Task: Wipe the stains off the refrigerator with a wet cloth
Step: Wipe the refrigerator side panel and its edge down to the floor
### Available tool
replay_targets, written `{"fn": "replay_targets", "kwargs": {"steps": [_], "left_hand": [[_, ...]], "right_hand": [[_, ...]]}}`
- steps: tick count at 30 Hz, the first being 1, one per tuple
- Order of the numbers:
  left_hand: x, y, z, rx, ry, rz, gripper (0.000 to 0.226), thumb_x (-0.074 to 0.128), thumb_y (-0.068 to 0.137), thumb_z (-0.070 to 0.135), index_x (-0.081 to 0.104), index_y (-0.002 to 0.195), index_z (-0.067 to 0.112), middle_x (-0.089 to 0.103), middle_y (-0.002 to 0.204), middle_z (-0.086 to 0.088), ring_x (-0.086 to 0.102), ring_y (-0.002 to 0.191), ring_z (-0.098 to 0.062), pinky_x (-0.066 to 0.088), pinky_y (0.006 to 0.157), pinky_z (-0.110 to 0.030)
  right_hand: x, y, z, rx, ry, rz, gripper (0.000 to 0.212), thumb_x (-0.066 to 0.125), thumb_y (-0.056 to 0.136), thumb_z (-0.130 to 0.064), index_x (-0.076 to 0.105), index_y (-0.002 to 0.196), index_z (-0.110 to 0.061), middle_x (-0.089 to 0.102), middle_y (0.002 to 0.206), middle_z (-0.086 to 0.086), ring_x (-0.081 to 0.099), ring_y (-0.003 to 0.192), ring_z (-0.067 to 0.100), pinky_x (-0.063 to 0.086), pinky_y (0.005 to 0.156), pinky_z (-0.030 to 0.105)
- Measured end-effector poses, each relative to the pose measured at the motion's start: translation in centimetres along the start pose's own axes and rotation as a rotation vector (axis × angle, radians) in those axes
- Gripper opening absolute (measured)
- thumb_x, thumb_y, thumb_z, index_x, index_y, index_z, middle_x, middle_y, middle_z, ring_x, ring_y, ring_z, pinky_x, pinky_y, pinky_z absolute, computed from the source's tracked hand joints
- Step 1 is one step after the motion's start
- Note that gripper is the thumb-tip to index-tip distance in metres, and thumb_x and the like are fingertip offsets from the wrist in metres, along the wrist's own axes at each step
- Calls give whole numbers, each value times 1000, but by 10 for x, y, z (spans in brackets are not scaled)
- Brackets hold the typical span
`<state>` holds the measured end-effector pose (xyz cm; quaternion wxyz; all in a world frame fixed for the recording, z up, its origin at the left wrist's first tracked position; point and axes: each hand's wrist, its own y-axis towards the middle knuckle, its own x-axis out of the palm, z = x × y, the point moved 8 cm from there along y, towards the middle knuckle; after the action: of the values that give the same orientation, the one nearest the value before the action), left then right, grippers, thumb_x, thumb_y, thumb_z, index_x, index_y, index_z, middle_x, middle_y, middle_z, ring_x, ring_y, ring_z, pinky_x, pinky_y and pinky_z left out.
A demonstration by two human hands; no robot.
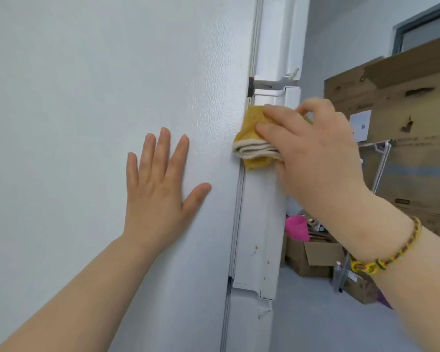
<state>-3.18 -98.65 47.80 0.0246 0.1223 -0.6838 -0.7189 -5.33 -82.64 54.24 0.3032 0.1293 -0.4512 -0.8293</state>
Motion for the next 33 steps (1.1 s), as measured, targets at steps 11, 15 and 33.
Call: {"fn": "replay_targets", "kwargs": {"steps": [11, 15, 33], "left_hand": [[-6, -5, -12, 63, -21, -40, 62, 11, 95, 51, 23, 138, 7, 31, 142, -11, 18, 131, -27, -4, 111, -25], [-7, -7, -17, 99, -15, -23, 63, 13, 95, 52, 24, 138, 8, 31, 142, -9, 17, 132, -26, -5, 112, -24], [-2, -13, -20, 101, 48, 24, 61, 14, 95, 53, 28, 137, 11, 37, 140, -11, 21, 132, -26, -1, 114, -29]], "right_hand": [[-5, -35, -26, -112, 10, -116, 37, 38, 69, -11, 72, 83, -14, 70, 98, 4, 44, 85, 29, 36, 63, 33], [-5, 16, 8, -2, -149, -5, 34, 46, 67, -4, 71, 90, -12, 70, 102, 5, 61, 80, 33, 45, 60, 30], [-5, -6, -4, -42, -151, -80, 28, 50, 69, -9, 70, 89, -15, 69, 105, 2, 57, 83, 32, 40, 57, 30]]}}
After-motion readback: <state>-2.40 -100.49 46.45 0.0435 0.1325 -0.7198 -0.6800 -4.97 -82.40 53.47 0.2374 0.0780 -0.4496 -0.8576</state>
